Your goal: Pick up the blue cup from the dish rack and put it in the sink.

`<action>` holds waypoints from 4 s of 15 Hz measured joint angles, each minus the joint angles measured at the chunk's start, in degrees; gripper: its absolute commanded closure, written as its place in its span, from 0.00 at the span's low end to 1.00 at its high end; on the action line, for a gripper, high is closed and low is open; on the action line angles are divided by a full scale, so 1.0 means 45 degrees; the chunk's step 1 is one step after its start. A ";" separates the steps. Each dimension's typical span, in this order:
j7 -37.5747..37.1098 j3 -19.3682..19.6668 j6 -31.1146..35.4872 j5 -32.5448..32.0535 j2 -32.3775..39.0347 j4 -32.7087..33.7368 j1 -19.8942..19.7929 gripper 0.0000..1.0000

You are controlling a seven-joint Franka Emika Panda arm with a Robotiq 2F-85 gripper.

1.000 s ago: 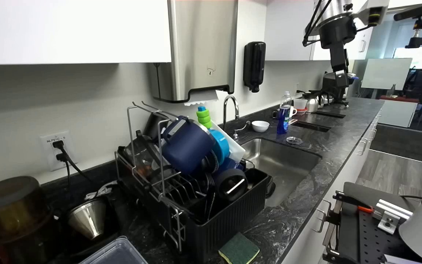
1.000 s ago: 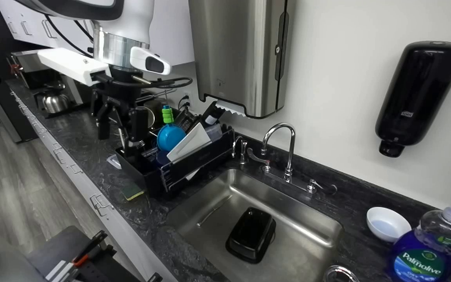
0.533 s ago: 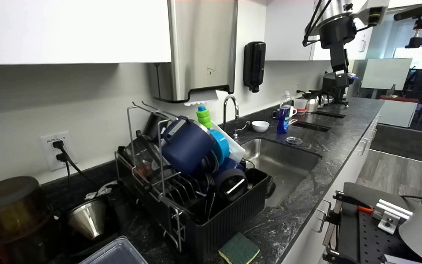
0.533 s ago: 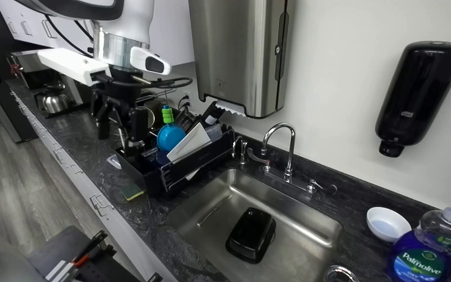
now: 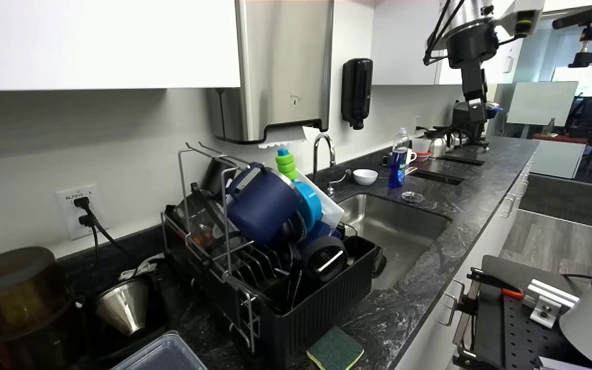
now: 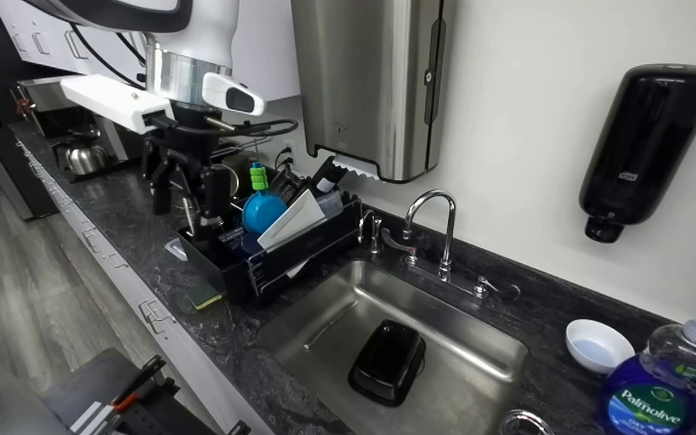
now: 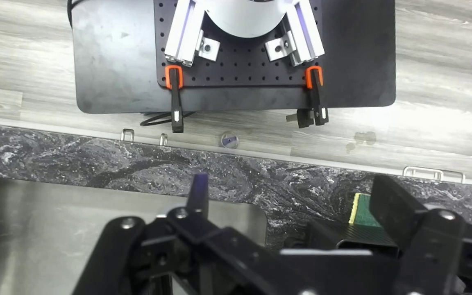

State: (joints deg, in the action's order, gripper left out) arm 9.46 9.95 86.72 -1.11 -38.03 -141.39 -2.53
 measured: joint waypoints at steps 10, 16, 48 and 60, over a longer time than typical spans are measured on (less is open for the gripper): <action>0.2296 0.0053 0.4020 0.0503 0.1580 -0.0105 0.0378 0.00; 0.5380 0.0040 0.4715 0.0489 0.1453 -0.0374 0.1322 0.00; 1.7229 0.0084 1.0947 0.3650 0.3543 -0.1826 0.4359 0.00; 1.9847 0.0133 1.0129 0.6721 0.4534 0.0033 0.4381 0.00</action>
State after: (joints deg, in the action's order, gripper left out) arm 98.77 10.55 132.31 29.13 -17.63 -141.25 17.19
